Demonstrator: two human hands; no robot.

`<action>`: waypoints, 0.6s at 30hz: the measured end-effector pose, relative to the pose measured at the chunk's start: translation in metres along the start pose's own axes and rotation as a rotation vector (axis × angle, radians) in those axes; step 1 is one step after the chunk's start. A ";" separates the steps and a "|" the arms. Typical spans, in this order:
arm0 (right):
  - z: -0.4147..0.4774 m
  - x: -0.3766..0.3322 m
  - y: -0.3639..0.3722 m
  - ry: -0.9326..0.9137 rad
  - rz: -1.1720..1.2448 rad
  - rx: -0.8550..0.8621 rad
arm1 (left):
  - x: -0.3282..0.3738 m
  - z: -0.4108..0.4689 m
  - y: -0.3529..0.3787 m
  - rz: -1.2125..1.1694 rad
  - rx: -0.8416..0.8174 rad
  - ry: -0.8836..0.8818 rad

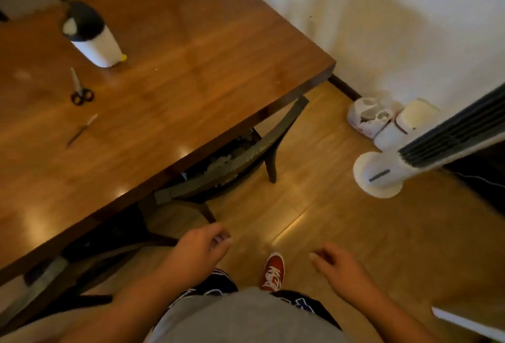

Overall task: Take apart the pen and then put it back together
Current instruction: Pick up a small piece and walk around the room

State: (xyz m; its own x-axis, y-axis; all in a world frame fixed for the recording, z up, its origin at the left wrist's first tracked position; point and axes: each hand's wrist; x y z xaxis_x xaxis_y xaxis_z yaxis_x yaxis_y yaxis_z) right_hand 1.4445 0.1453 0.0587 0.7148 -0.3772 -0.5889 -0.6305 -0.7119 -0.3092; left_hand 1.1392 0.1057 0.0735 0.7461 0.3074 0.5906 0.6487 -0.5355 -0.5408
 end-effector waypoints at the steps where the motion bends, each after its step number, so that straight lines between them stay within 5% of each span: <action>1: 0.010 -0.024 -0.011 -0.076 -0.029 -0.030 | 0.007 -0.001 -0.010 -0.019 0.064 0.007; 10: 0.096 -0.221 -0.029 -0.440 -0.303 -0.149 | -0.008 0.007 -0.125 -0.276 0.407 -0.134; 18: 0.202 -0.363 0.045 -0.315 -0.422 -0.431 | -0.149 0.056 -0.197 -0.074 0.423 -0.551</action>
State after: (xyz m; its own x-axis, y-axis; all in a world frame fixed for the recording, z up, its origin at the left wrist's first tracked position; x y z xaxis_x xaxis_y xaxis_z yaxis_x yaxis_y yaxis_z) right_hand 1.0959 0.3699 0.1077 0.7097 0.1291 -0.6925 -0.0929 -0.9573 -0.2737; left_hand 0.9087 0.2096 0.0585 0.5927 0.7452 0.3058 0.6200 -0.1798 -0.7637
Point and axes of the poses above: each hand's wrist, its own z-axis towards the middle knuckle, its own y-axis out of the palm, x = y × z, and after that the axes turned 11 degrees about -x, right-handed
